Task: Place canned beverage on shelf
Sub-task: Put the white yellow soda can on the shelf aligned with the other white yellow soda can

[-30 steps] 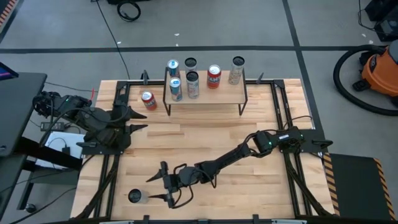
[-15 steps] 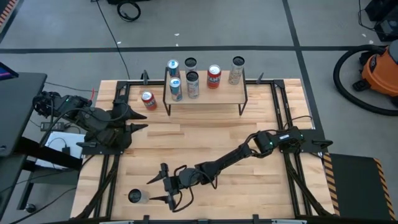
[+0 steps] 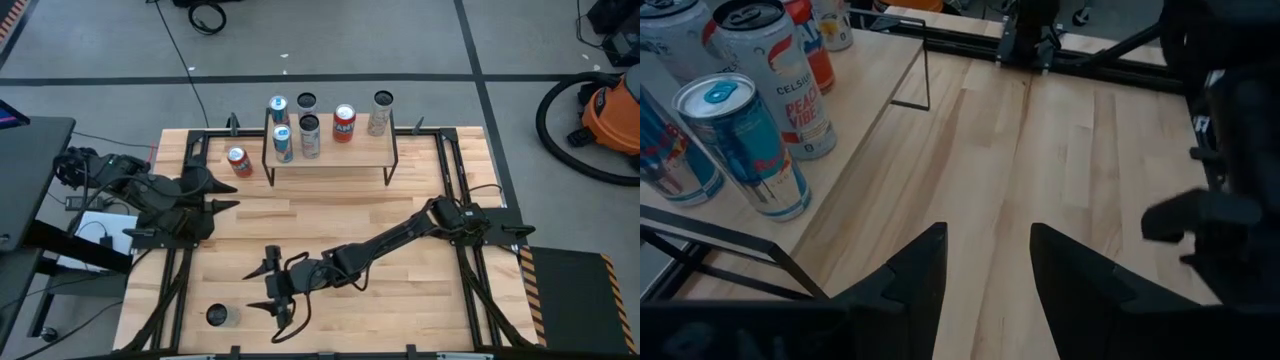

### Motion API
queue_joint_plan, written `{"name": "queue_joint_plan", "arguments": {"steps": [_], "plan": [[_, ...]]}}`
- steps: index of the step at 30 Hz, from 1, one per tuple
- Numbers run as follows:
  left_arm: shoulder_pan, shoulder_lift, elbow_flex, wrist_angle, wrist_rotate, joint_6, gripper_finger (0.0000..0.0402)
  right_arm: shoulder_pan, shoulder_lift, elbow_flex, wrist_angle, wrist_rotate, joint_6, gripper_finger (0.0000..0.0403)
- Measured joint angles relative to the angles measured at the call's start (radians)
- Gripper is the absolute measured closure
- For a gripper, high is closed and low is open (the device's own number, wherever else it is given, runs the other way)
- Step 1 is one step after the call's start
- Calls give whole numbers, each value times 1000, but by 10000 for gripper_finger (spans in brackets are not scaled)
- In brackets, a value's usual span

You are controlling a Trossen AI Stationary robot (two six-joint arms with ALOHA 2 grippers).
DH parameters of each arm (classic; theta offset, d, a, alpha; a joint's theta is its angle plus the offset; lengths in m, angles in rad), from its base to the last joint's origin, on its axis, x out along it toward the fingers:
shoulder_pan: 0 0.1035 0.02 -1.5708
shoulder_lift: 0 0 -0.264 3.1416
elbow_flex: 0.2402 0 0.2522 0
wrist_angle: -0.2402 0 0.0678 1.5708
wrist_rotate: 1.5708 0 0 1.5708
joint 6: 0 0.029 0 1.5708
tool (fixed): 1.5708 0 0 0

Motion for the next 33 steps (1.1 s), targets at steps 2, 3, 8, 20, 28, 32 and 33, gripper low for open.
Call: {"name": "queue_joint_plan", "arguments": {"steps": [2,3,8,20,28,32,33], "plan": [[0,4,0,0,3,13,246,1,-13,0,-22,16,0,106],[0,7,0,0,10,19,246,1,-16,0,-25,32,0,106],[0,25,0,6,31,39,246,3,-32,0,-32,90,-10,106],[0,24,0,33,49,33,246,6,-30,-1,-73,107,-8,106],[0,36,0,44,26,49,246,12,-30,-1,-79,209,-8,106],[0,36,0,84,55,49,246,13,-30,-1,-79,211,-8,106],[0,36,0,90,71,52,246,13,-30,-1,-79,212,-8,106]]}}
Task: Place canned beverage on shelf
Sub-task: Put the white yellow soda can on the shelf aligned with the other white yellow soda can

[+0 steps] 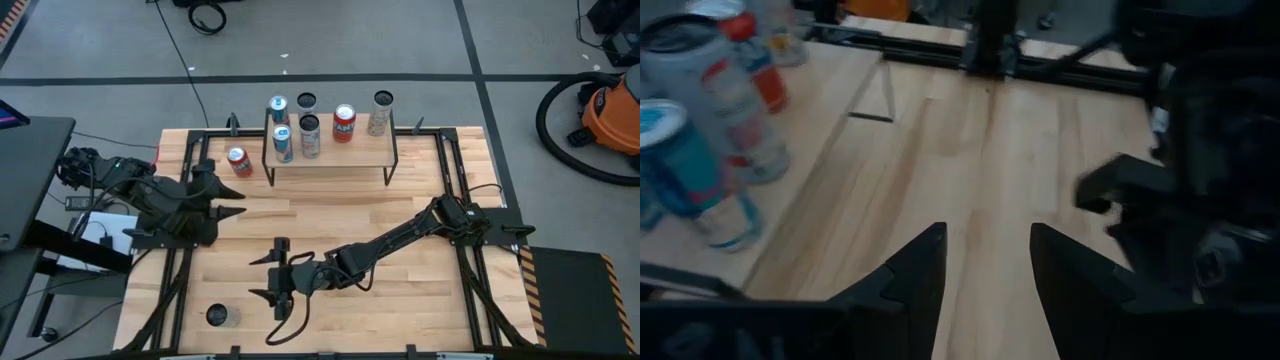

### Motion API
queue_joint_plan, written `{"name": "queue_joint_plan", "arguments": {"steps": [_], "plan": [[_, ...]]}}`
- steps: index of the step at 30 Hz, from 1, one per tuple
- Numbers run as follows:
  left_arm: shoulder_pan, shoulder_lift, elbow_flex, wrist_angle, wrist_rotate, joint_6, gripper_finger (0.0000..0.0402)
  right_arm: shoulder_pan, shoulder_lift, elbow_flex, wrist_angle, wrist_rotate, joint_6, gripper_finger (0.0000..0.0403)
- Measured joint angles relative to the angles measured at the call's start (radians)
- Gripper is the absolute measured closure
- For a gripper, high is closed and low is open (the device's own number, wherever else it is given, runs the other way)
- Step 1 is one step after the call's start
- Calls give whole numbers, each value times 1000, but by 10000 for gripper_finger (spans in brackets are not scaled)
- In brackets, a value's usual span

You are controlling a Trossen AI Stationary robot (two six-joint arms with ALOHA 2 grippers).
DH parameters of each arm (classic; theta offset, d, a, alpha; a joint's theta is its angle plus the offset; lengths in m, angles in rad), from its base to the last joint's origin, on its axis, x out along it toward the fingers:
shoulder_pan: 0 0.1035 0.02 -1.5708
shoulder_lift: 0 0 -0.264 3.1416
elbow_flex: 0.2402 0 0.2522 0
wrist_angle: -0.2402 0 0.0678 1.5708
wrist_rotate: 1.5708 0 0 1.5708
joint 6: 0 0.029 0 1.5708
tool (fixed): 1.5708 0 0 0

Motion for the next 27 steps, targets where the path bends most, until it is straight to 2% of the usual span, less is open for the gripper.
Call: {"name": "queue_joint_plan", "arguments": {"steps": [9,12,14,18,27], "plan": [[0,18,0,-48,82,50,246,0,0,0,3,0,-6,106],[-1,34,0,-43,70,88,246,0,1,0,3,0,-7,106],[0,42,0,-44,72,58,246,0,1,0,2,0,-7,106],[-1,51,0,-44,139,65,246,0,1,0,0,0,-7,106],[0,53,0,-43,138,30,246,9,1,0,-2,-2,-8,106]]}}
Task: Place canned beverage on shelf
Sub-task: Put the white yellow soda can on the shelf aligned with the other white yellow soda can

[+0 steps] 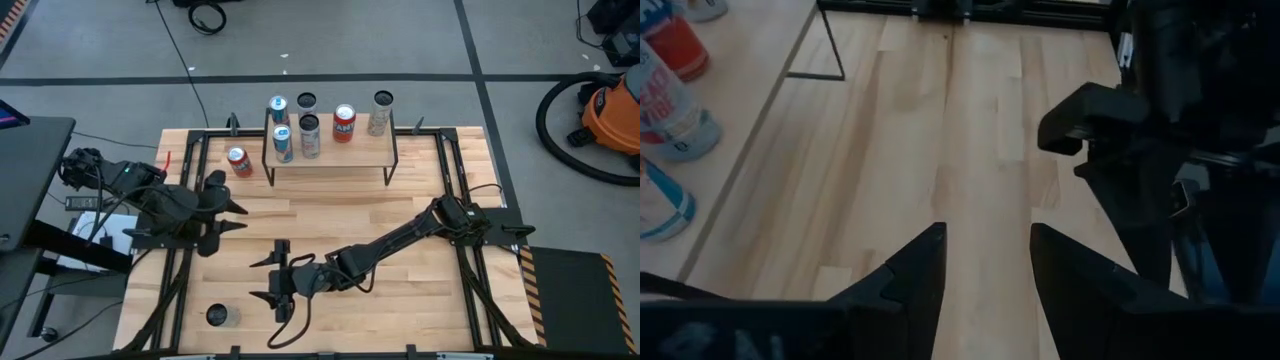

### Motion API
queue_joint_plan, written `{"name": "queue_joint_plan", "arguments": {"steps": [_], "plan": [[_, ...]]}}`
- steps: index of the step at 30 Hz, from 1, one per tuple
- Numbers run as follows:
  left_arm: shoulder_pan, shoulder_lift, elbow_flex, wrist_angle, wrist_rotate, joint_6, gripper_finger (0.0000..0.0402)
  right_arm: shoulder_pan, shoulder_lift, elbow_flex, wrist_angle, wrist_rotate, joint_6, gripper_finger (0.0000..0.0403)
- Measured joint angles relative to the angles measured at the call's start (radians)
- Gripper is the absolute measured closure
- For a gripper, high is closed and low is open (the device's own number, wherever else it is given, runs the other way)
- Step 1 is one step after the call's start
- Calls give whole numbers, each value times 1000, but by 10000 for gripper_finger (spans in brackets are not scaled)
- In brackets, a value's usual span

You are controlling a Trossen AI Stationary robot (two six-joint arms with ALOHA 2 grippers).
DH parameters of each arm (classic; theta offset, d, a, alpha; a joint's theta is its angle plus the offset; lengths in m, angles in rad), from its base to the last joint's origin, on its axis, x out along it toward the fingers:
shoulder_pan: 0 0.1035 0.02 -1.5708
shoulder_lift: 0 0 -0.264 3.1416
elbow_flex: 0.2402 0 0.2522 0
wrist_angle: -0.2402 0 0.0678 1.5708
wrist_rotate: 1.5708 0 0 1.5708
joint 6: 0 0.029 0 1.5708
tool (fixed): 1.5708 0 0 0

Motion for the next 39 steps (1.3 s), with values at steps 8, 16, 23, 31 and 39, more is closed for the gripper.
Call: {"name": "queue_joint_plan", "arguments": {"steps": [8,16,23,31,39], "plan": [[0,0,0,0,-3,-59,246,2,0,0,0,-1,-7,106],[0,0,0,-1,-17,-87,246,5,0,0,0,-1,-16,106],[-42,5,0,-16,60,-83,246,35,-27,0,-29,97,-81,106],[-224,21,0,-76,64,-245,246,84,-130,0,-203,213,-75,106],[-343,34,0,-75,61,-382,246,100,-168,0,-238,326,-80,106]]}}
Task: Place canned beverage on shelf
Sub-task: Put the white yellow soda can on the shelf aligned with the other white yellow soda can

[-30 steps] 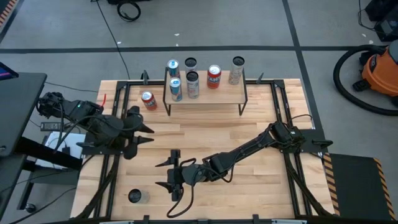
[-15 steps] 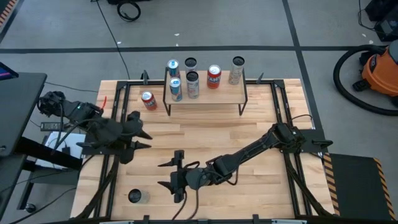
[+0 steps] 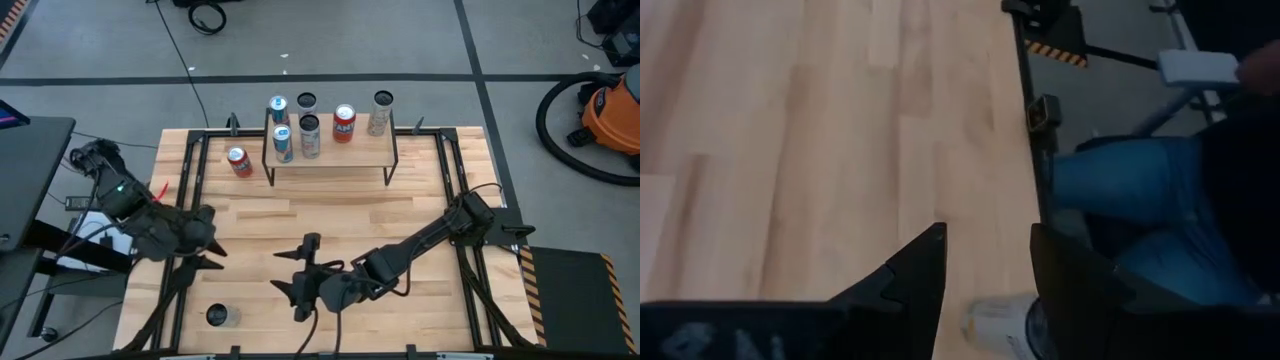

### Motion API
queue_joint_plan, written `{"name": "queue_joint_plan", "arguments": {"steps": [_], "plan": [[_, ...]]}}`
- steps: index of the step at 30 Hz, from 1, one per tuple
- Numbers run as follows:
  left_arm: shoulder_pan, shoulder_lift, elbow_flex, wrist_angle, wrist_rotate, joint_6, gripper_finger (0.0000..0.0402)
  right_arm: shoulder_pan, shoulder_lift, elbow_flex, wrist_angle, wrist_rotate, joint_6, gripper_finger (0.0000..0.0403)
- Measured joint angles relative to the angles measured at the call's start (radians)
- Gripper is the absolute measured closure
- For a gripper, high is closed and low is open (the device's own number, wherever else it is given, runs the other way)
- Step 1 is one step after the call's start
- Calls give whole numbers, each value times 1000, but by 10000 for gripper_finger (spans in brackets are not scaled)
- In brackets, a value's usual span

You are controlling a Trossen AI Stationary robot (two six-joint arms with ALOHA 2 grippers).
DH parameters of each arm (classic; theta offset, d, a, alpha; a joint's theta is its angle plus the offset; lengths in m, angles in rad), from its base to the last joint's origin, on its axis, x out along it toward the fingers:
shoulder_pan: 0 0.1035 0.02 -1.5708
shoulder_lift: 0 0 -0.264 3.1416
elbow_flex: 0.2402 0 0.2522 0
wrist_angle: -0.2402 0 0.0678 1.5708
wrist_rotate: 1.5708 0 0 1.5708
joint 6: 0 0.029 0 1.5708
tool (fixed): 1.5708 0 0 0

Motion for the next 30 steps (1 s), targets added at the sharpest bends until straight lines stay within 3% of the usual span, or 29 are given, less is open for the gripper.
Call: {"name": "queue_joint_plan", "arguments": {"steps": [11,30], "plan": [[-3,16,0,0,-111,129,246,-5,-12,0,15,6,21,106],[-4,17,0,31,-112,200,246,-6,-12,0,3,4,-5,106]]}}
